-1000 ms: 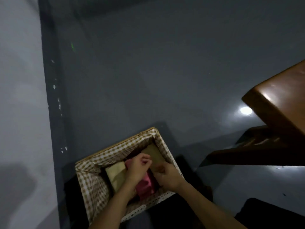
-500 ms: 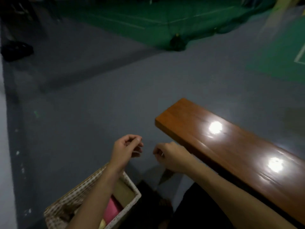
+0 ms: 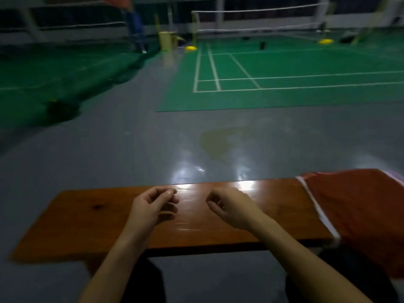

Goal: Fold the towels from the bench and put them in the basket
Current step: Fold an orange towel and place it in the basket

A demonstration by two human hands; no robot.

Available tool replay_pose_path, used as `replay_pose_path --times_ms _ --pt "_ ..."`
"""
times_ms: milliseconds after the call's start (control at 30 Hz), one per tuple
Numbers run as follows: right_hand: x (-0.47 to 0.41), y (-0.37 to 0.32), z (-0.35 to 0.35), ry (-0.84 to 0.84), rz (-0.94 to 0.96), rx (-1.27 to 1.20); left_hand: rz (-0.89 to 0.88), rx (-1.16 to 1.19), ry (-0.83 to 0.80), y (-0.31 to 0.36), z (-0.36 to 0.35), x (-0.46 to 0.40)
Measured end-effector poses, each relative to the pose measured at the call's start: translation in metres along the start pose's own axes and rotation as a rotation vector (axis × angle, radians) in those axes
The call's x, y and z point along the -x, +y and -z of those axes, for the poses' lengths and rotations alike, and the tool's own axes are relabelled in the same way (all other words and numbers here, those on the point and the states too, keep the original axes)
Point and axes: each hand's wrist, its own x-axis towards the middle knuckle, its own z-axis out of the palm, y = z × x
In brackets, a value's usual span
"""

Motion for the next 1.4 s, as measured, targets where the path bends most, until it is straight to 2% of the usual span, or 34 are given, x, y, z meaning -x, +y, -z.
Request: replay_pose_path --times_ms 233,333,533,667,833,1033,1167,1333,1400 --pt "0.1 0.174 0.032 0.132 -0.519 0.022 0.09 -0.144 -0.356 -0.02 -0.158 -0.027" --pt "0.132 0.219 0.047 0.136 -0.698 0.096 0.099 -0.216 -0.47 -0.033 -0.222 -0.032" --pt "0.162 0.269 0.051 0.091 -0.919 0.224 0.125 -0.325 -0.599 -0.07 -0.337 -0.035" --pt "0.163 0.281 0.046 0.064 -0.98 0.225 0.183 -0.367 -0.633 -0.096 -0.389 -0.038" --pt "0.163 0.288 0.037 0.036 -0.984 0.157 0.201 -0.495 -0.614 -0.13 -0.413 -0.051" --pt "0.157 0.286 0.036 0.035 -0.952 0.119 0.075 -0.675 -0.549 -0.13 -0.432 -0.055" --pt "0.154 0.285 0.035 0.025 -0.942 0.105 0.041 -0.666 -0.528 -0.128 -0.446 -0.054" --pt "0.156 0.287 0.045 0.126 -0.955 -0.089 -0.164 -0.791 -0.434 -0.123 -0.448 -0.054" --pt "0.159 0.288 0.048 0.17 -0.966 -0.202 -0.165 -0.762 -0.414 -0.12 -0.448 -0.054"
